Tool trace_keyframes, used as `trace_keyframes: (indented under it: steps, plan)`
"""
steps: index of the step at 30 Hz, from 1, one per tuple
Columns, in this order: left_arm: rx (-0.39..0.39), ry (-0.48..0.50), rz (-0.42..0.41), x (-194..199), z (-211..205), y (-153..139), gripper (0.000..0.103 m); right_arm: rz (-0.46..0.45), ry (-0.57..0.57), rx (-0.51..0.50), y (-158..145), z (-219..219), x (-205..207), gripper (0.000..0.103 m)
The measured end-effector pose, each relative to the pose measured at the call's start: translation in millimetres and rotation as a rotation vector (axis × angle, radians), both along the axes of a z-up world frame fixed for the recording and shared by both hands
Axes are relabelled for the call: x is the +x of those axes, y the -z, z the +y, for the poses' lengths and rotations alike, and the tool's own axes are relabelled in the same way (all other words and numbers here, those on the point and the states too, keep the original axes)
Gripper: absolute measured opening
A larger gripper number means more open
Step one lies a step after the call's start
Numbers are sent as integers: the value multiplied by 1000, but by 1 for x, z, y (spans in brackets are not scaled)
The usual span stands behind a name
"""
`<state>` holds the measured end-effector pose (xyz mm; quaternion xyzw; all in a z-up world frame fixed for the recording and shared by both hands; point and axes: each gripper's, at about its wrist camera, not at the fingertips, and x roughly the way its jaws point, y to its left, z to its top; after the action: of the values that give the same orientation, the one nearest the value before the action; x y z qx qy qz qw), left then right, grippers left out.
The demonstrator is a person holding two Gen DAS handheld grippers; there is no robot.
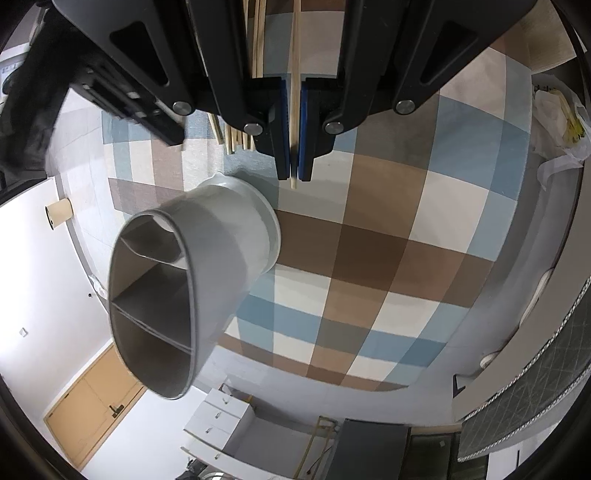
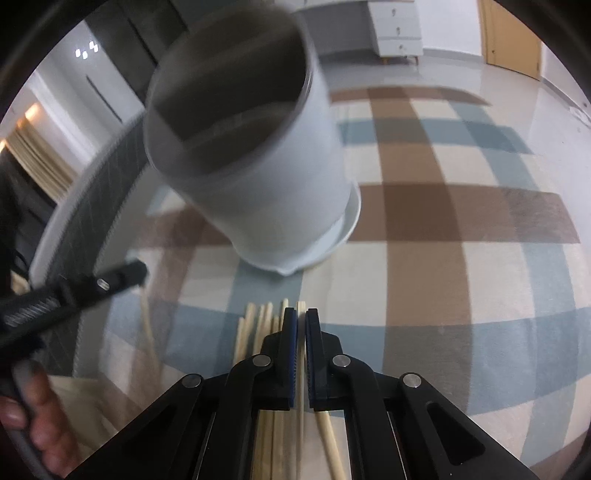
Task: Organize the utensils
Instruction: 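Lower the left gripper and grasp a wooden chopstick while the right gripper grasps another, then lift both held chopsticks and carry them above the utensil holder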
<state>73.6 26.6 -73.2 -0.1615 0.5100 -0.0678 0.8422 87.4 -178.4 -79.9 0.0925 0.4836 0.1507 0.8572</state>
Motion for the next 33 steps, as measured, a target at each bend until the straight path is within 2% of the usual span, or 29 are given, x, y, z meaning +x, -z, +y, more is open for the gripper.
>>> trace_keyframes:
  steps: [5, 12, 20, 27, 33]
  plan:
    - [24, 36, -36, -16, -7, -12, 0, -120, 38, 63, -33, -14, -21, 4]
    - [99, 74, -86, -41, -18, -36, 0, -268, 42, 51, -67, -17, -55, 3]
    - [161, 128, -149, -68, -35, -65, 0, -350, 34, 73, -87, -22, -78, 3]
    - [183, 164, -189, -78, -41, -85, 0, -401, 29, 113, -102, -26, -90, 3]
    - [188, 198, -224, -80, -48, -101, 0, -469, 22, 102, -124, -23, -95, 3]
